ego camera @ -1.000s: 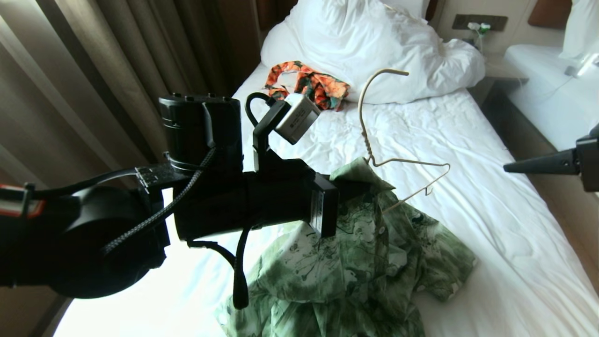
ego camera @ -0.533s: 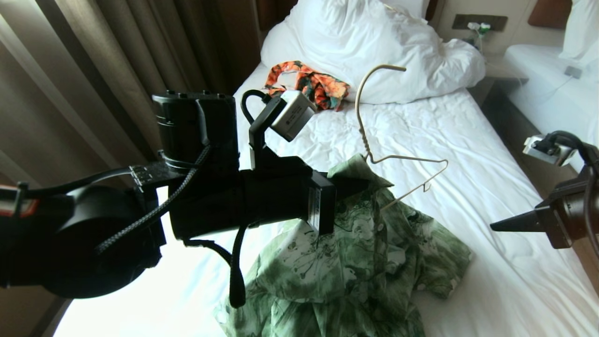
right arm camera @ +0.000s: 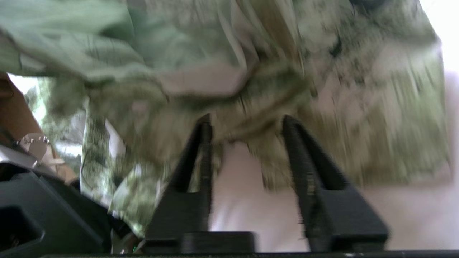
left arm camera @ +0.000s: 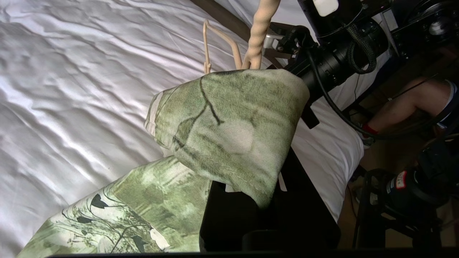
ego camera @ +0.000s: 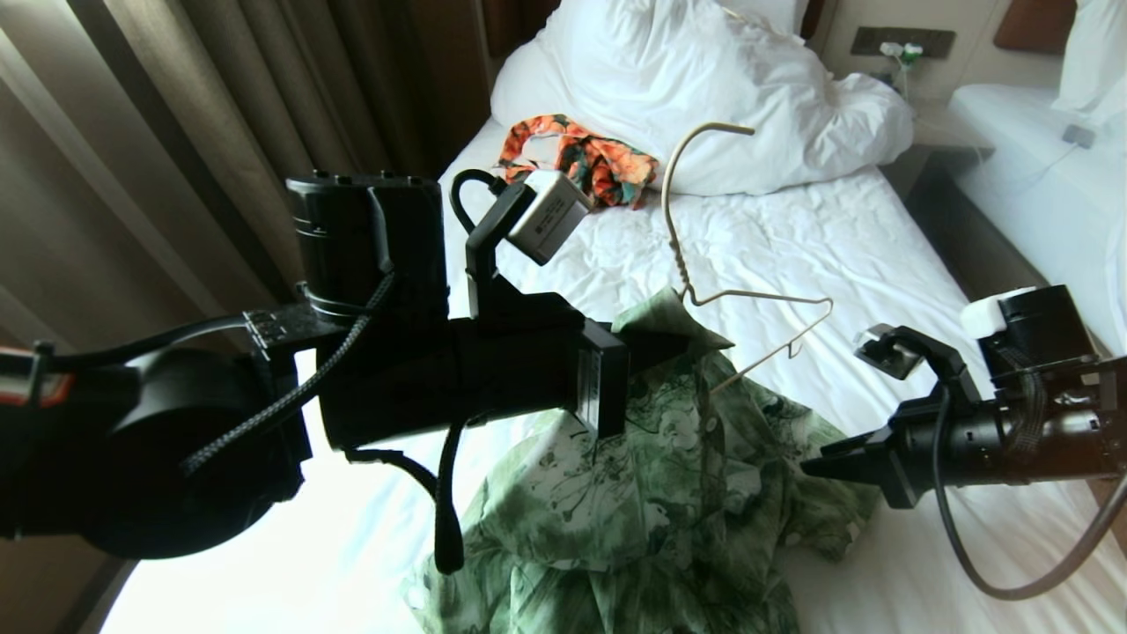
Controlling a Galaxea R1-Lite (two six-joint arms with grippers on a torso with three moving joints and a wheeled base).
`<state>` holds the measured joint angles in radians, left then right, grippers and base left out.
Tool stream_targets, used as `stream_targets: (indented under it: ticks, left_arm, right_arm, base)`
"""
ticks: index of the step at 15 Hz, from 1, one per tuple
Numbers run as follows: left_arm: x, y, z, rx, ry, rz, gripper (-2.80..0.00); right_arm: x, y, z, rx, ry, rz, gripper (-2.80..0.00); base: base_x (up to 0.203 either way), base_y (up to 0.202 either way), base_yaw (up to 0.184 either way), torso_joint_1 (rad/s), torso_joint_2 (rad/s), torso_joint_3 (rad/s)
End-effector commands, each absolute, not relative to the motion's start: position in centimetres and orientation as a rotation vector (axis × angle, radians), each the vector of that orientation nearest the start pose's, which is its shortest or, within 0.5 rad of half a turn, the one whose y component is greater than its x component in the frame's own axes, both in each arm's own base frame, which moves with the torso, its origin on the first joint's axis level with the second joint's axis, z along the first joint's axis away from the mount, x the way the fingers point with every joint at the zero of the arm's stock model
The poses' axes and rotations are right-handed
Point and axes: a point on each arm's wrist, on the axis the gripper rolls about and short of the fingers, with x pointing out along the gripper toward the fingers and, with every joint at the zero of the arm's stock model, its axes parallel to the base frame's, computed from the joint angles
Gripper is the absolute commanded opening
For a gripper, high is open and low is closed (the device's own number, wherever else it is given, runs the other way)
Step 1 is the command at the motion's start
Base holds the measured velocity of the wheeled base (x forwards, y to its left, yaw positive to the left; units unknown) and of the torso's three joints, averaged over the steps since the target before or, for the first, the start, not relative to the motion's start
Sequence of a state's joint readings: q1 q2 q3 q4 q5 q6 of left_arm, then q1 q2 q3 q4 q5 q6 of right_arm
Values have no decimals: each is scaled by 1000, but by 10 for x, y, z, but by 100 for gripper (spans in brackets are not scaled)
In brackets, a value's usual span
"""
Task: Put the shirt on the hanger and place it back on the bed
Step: Hook the other side of the shirt onto the hanger
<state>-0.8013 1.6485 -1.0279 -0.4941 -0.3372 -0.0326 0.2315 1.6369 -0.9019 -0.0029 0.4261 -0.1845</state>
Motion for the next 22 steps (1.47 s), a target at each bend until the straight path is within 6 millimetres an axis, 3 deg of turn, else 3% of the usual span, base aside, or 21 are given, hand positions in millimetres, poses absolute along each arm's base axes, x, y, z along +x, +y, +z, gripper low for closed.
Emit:
stream_targets:
  ticks: [1, 4, 10, 11, 18, 20, 22]
  left_arm:
    - [210, -227, 247, -1, 144, -1136, -280]
    - [210, -227, 247, 0, 142, -1130, -280]
    - [214, -223, 249, -3, 135, -1109, -280]
    - [214, -223, 249, -3, 137, -1109, -280]
    - [215, -217, 251, -6, 128, -1096, -280]
    - [215, -214, 251, -6, 133, -1085, -280]
    - [218, -210, 249, -9, 142, -1068, -280]
  right_arm:
    - [282, 87, 156, -117, 643, 713, 0]
    - [296, 104, 150, -169, 599, 670, 0]
    - [312, 112, 142, -175, 607, 675, 0]
    - [315, 113, 139, -174, 610, 675, -280]
    - [334, 128, 122, -176, 571, 695, -280]
    - [332, 120, 132, -166, 549, 674, -280]
    - [330, 99, 144, -123, 532, 623, -280]
  base:
    - [0, 0, 0, 0, 0, 0]
    - [0, 0, 0, 0, 0, 0]
    - [0, 0, 0, 0, 0, 0]
    - [0, 0, 0, 0, 0, 0]
    - [0, 0, 0, 0, 0, 0]
    - [0, 0, 0, 0, 0, 0]
    - [0, 0, 0, 0, 0, 0]
